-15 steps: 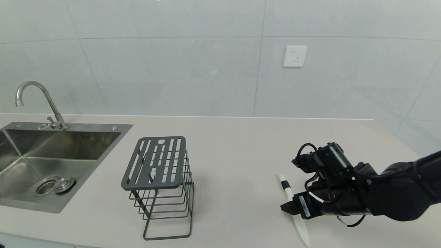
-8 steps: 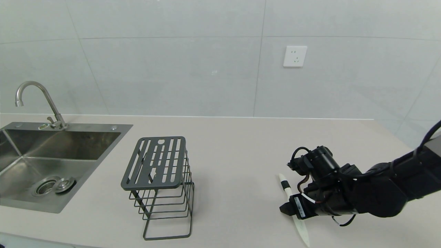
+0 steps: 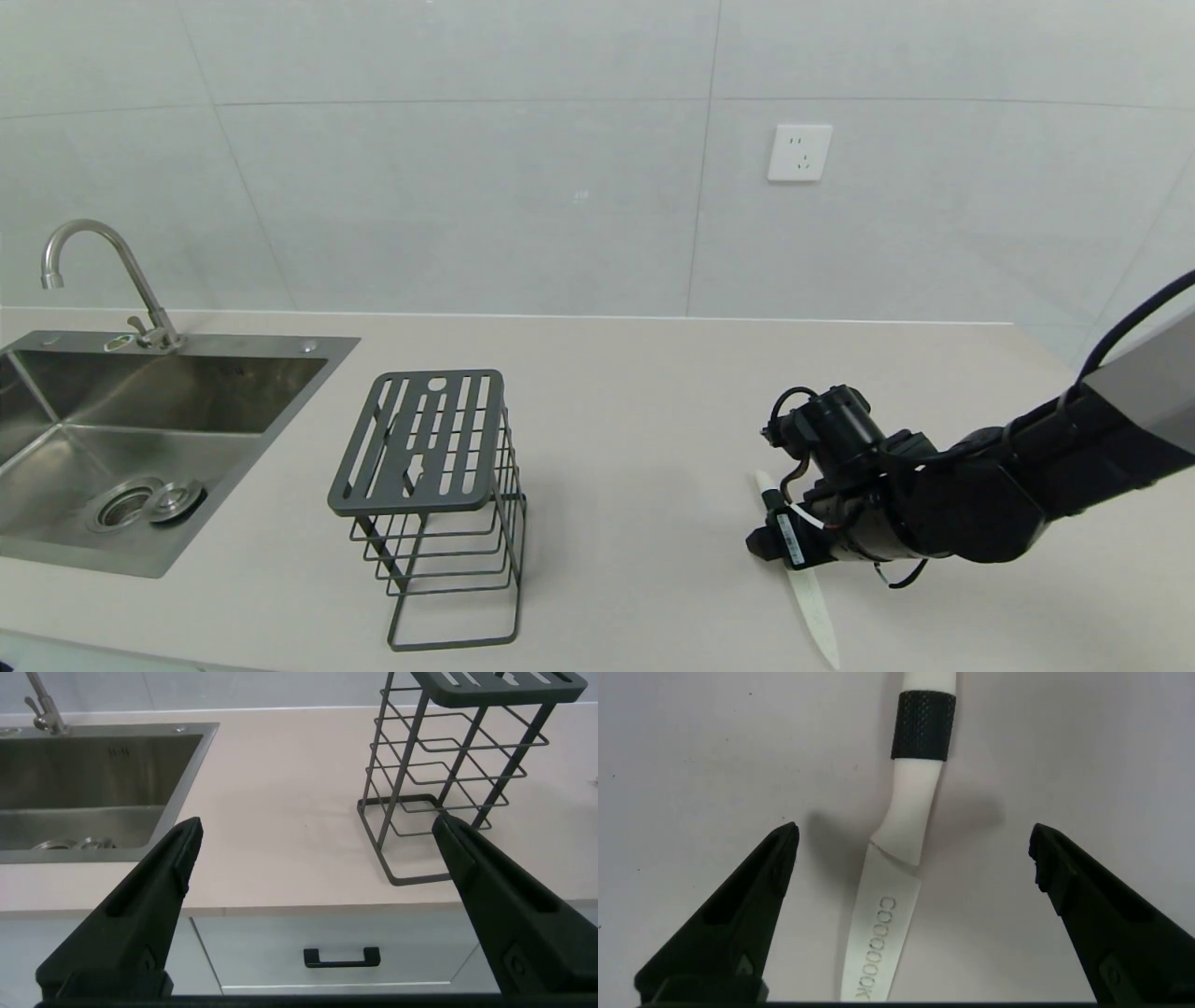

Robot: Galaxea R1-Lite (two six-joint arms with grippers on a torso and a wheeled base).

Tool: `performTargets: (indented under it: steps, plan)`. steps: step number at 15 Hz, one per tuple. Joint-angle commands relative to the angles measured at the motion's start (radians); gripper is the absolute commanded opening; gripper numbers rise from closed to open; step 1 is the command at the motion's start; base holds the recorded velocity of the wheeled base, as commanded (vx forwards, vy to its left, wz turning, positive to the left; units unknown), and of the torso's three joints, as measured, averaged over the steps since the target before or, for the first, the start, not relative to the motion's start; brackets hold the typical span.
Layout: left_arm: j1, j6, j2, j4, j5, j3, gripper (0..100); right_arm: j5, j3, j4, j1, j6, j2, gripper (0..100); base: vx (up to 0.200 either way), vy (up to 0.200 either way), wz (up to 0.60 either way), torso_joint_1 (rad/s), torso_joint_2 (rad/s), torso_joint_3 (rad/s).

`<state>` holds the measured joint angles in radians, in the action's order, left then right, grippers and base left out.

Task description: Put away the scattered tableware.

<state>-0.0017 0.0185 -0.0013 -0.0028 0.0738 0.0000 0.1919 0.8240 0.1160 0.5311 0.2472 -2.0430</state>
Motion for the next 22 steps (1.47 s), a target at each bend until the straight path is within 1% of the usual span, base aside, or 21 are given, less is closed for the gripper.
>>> performTargets:
  steps: [1,5,6,12,15,16,17,19,22]
  plan:
    - [0.0,0.0,0.001,0.0,0.0,0.0,100,0.0,0.0,0.001,0.001,0.0,-0.002,100,0.0,0.0,0.0,0.0,0.0,0.0]
    - [0.0,0.0,0.001,0.0,0.0,0.0,100,-0.002,-0.013,0.001,0.001,-0.006,-0.003,100,0.0,0.0,0.0,0.0,0.0,0.0]
    - [0.0,0.0,0.001,0.0,0.0,0.0,100,-0.002,-0.014,0.001,0.001,-0.006,-0.003,0,0.0,0.0,0.0,0.0,0.0,0.0]
    - [0.0,0.0,0.001,0.0,0.0,0.0,100,0.0,-0.06,0.001,0.007,-0.013,-0.016,0,0.0,0.0,0.0,0.0,0.0,0.0]
    - [0.0,0.0,0.001,0.0,0.0,0.0,100,0.004,-0.048,0.004,0.013,-0.026,-0.014,0,0.0,0.0,0.0,0.0,0.0,0.0]
    - [0.0,0.0,0.001,0.0,0.0,0.0,100,0.004,-0.042,0.022,0.013,-0.034,-0.014,0,0.0,0.0,0.0,0.0,0.0,0.0]
    - [0.0,-0.002,0.001,0.0,0.0,0.0,100,0.004,-0.026,0.076,0.013,-0.055,-0.011,0,0.0,0.0,0.0,0.0,0.0,0.0]
    - [0.0,-0.002,0.001,0.0,0.0,0.0,100,0.001,-0.003,0.096,0.013,-0.102,0.007,0,0.0,0.0,0.0,0.0,0.0,0.0]
    - [0.0,-0.003,0.001,0.0,0.0,0.0,100,-0.006,-0.005,0.11,0.013,-0.129,0.098,0,0.0,0.0,0.0,0.0,0.0,0.0]
